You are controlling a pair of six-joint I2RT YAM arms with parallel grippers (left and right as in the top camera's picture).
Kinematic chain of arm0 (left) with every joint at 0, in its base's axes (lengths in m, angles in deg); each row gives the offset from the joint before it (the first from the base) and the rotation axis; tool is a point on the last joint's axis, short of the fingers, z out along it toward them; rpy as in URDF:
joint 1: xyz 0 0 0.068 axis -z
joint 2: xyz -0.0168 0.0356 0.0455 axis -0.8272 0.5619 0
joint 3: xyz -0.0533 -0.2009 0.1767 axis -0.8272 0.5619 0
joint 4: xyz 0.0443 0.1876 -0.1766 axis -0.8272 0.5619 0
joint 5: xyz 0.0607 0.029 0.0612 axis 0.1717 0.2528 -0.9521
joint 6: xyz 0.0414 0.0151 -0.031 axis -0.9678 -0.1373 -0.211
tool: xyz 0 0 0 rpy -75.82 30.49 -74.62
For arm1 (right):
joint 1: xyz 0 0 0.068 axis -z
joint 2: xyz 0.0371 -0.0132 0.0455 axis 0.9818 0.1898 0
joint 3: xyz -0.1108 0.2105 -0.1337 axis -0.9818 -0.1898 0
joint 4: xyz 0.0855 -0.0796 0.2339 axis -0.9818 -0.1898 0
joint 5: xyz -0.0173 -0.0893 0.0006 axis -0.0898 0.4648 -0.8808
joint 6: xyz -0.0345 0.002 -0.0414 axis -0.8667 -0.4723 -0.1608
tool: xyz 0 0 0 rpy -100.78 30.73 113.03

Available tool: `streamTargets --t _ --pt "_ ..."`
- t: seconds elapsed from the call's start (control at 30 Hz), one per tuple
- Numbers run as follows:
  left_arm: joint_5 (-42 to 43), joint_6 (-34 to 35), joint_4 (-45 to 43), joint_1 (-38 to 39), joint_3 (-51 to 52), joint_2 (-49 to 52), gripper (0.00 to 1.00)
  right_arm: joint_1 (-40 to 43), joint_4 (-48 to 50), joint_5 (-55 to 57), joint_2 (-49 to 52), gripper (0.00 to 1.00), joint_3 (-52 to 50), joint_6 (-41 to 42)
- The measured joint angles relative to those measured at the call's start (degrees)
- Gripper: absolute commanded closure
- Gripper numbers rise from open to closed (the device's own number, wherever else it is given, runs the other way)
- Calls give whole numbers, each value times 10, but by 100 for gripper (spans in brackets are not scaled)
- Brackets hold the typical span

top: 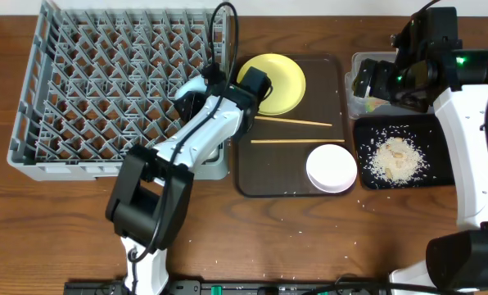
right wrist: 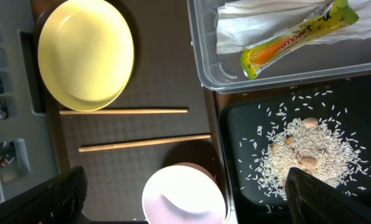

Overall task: Sort waste into correct bins and load items into the dishwasher
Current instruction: 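Release bowl in rack and move left gripper toward white bowl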

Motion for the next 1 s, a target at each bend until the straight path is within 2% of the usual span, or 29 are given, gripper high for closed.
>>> streamTargets --t 0.2,0.3,0.67,0.83,1.0 --pt "151 -13 -7 3 -3 -40 23 0 0 0 0 1 0 0" --pt "194 -21 -5 2 -5 -51 15 0 0 0 0 1 0 0" --pt "422 -28 -50 -11 -12 -105 14 0 0 0 0 1 0 0" --pt "579 -28 -80 5 -16 -134 14 0 0 0 0 1 0 0" --pt "644 -29 -67 12 -16 -133 14 0 0 0 0 1 0 0"
